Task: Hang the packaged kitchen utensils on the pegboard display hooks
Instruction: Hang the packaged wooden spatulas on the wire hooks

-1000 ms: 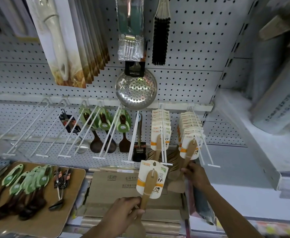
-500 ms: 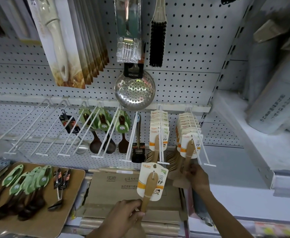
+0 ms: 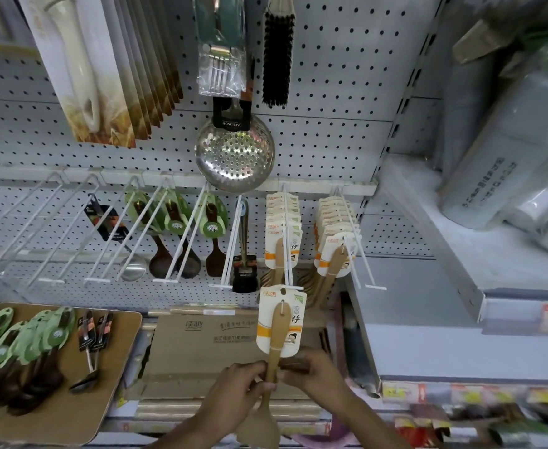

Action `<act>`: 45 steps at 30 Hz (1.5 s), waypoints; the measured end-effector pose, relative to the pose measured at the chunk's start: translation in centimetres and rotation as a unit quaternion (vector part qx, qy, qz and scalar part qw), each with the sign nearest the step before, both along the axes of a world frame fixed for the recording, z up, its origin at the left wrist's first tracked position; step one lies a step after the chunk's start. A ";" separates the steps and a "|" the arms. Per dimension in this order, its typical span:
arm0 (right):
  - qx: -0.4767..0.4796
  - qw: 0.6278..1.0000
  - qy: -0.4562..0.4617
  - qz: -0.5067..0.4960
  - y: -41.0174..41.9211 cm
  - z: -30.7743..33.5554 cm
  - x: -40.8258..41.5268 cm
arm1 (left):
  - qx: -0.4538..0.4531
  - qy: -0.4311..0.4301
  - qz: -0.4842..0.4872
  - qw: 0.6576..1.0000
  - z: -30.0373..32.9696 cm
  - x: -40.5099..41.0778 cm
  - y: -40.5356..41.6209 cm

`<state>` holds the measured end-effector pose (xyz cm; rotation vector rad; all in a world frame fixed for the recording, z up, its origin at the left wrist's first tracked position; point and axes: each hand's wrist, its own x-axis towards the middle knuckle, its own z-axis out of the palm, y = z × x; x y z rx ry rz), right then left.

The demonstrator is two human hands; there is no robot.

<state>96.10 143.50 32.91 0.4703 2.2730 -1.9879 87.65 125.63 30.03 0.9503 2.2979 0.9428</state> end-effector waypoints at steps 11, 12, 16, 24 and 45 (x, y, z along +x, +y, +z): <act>-0.005 0.992 0.021 -0.124 -2.1 -0.7 0.6 | 0.048 -0.068 0.012 0.996 -0.4 0.8 0.4; -0.009 0.991 0.020 -0.133 -2.2 -0.9 0.6 | 0.047 -0.078 0.010 0.996 -0.5 0.8 0.3; -0.023 0.988 0.013 -0.151 -2.4 -1.3 0.4 | 0.032 -0.083 0.007 0.996 -1.4 0.6 -0.7; -0.052 0.988 0.027 -0.146 -3.5 -0.6 -0.5 | 0.016 -0.043 0.001 0.999 -2.0 0.3 -1.5; -0.027 0.989 0.021 -0.145 -2.4 -0.9 -2.6 | -0.038 -0.060 0.013 0.997 -2.9 -1.7 0.3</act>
